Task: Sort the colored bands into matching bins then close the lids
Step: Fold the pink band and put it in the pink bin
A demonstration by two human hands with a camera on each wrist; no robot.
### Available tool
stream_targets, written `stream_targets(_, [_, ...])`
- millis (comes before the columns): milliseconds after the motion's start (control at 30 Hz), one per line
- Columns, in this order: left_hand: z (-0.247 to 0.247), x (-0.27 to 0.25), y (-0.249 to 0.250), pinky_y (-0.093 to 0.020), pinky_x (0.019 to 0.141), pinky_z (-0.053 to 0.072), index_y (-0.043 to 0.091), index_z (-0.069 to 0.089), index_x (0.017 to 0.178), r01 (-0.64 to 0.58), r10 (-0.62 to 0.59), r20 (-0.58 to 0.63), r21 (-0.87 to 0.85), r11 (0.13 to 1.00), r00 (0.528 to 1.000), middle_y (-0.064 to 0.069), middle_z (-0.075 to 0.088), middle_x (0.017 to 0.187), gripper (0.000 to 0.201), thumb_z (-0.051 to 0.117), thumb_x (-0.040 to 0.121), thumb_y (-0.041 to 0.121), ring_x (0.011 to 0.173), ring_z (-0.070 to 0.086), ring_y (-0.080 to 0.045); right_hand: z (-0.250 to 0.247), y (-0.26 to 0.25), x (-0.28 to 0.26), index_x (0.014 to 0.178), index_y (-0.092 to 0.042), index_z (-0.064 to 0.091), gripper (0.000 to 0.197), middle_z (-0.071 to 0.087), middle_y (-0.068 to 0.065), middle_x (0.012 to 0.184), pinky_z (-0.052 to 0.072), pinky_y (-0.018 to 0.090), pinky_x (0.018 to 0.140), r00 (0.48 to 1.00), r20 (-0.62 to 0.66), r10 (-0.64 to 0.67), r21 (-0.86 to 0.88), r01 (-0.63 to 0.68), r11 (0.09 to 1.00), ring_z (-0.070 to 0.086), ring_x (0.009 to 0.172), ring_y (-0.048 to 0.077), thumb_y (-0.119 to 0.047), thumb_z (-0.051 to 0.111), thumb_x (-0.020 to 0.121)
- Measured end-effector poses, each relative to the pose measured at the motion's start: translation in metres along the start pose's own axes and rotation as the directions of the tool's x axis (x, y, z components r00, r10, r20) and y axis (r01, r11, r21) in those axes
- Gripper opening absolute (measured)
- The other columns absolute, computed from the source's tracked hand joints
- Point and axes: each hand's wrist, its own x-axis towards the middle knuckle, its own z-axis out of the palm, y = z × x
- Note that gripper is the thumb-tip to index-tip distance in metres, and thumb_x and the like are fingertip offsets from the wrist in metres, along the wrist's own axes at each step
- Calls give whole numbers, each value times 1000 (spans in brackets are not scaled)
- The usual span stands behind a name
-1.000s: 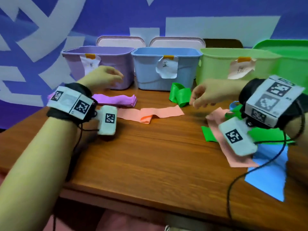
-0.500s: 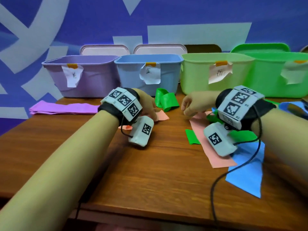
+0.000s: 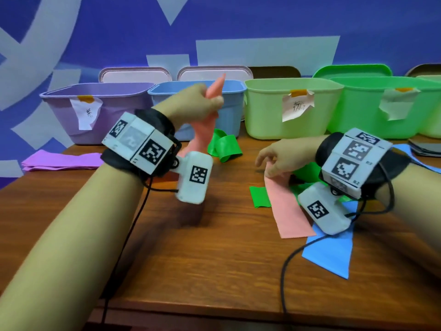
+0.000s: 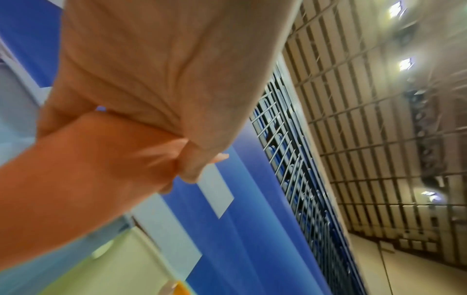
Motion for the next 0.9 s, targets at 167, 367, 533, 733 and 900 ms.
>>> stream_targets(167, [-9, 4, 31, -27, 73, 45, 16, 44, 101, -98, 57, -229, -170, 981, 972, 7, 61, 81, 17, 49, 92, 28, 76, 57, -10, -5, 1, -6, 85, -20, 66, 4, 61, -5, 76, 39, 21, 60, 984, -178, -33, 36, 40, 999, 52, 69, 10, -21, 62, 87])
stream_targets(367, [15, 7, 38, -27, 74, 42, 17, 47, 92, -137, 61, -289, -249, 959, 955, -2, 58, 93, 9, 51, 89, 23, 85, 54, -16, -30, 10, -20, 82, -21, 66, 3, 63, -6, 78, 43, 25, 72, 935, -337, -106, 138, 160, 977, 56, 74, 9, -22, 66, 85])
stream_targets(533, [47, 4, 13, -25, 76, 45, 12, 51, 99, -42, -62, -251, -388, 921, 966, -4, 57, 93, 14, 52, 89, 22, 84, 54, -15, -18, 13, -13, 110, -26, 63, 29, 61, -3, 106, 40, 24, 85, 995, -10, -101, 62, 101, 993, 56, 90, 9, -31, 69, 81])
stream_targets(733, [68, 5, 3, -21, 62, 41, 13, 42, 99, -17, -100, -252, -424, 906, 963, 0, 54, 86, 15, 51, 92, 22, 74, 52, -12, -11, 15, 3, 136, -29, 41, 62, 44, 0, 137, 36, 37, 108, 994, 99, -41, 69, 34, 997, 47, 123, 19, -37, 68, 81])
stream_targets(900, [72, 8, -2, -7, 40, 35, 12, 35, 109, -14, -100, -255, -411, 912, 962, 7, 43, 78, 28, 53, 93, 26, 62, 45, -2, -9, 22, -3, 121, -33, 56, 41, 58, -10, 107, 40, 28, 90, 991, 131, -30, -40, 35, 999, 54, 100, 12, -35, 68, 81])
